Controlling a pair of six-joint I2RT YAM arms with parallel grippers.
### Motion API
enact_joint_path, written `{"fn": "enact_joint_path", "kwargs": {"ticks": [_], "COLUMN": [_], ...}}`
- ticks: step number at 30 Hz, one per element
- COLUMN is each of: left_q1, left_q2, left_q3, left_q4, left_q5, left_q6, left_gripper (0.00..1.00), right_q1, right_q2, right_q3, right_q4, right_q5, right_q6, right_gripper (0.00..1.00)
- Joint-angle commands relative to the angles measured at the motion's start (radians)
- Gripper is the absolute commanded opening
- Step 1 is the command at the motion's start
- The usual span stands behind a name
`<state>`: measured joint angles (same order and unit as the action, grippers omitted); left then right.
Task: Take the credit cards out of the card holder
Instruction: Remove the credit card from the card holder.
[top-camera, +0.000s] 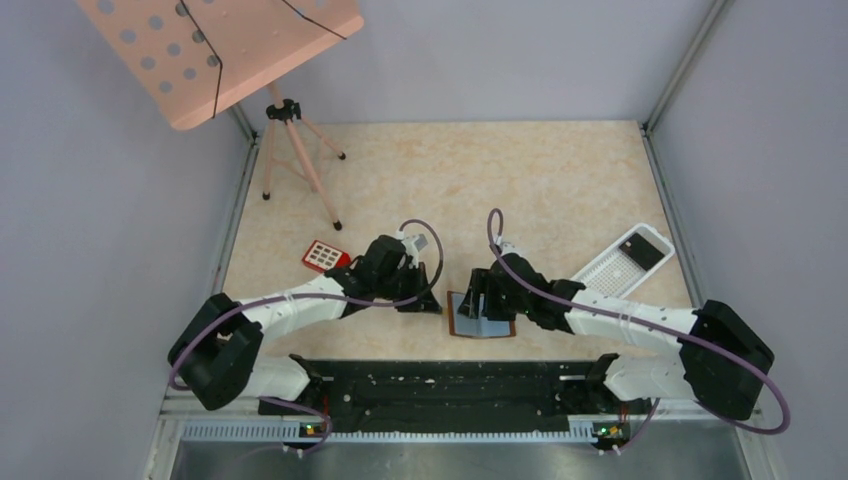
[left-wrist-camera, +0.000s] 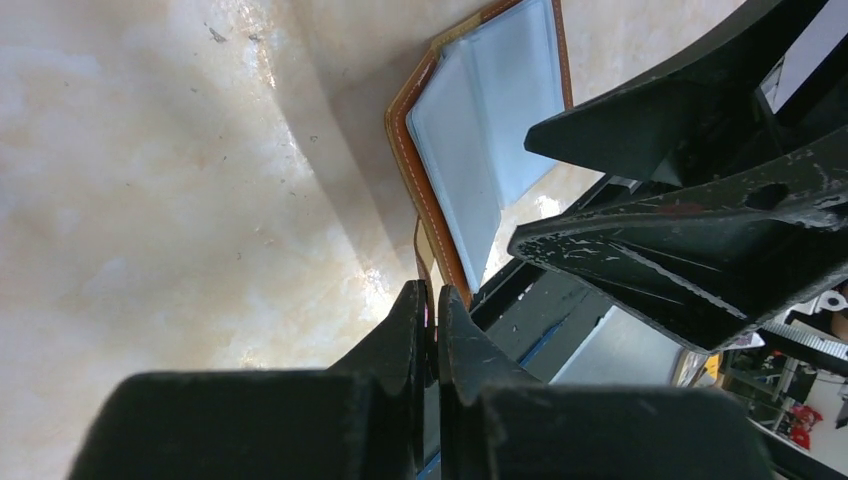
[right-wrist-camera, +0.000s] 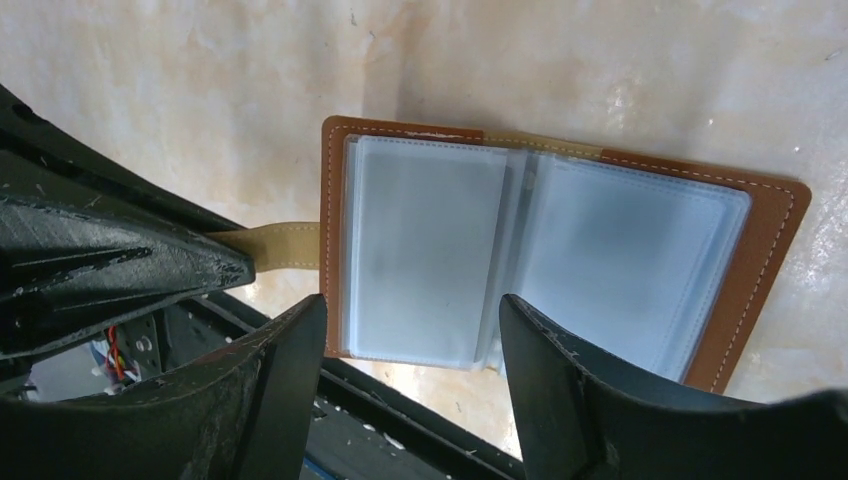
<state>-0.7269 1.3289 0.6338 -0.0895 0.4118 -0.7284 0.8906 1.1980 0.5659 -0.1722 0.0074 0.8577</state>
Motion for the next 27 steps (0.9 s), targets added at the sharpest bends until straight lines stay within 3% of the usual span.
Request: {"fn": "enact_joint_path", "kwargs": {"ticks": [1,14,21,27], "left_q1": [0.0,0.0,0.0,0.0], "left_q2": [-0.032,-0.044,-0.05,-0.053], "left_q3": [-0.02,-0.019,-0.013,-0.011], "left_q4": [0.078,0.074,0.053,0.036], "left_q5": [0.029,0.028,0.016,0.009], "left_q6": [-0.027,-0.024,-0.011,-0.002], "left_gripper": [0.0,0.0,0.0,0.0], "right_q1": [0.023,0.04,0.049,0.048], "right_q2": [0.04,0.142,0.119,0.072], "right_q3": [0.045,0.057,0.077,0.091], "right_q4": [0.066,0.087,-0.034,-0.118], "right_q5": [0.044,0.034,0.132,0.205], "right_q6": [0.007,-0.017,-0.021,-0.024], "right_gripper": [0.64,0.63,0.47,0.49]}}
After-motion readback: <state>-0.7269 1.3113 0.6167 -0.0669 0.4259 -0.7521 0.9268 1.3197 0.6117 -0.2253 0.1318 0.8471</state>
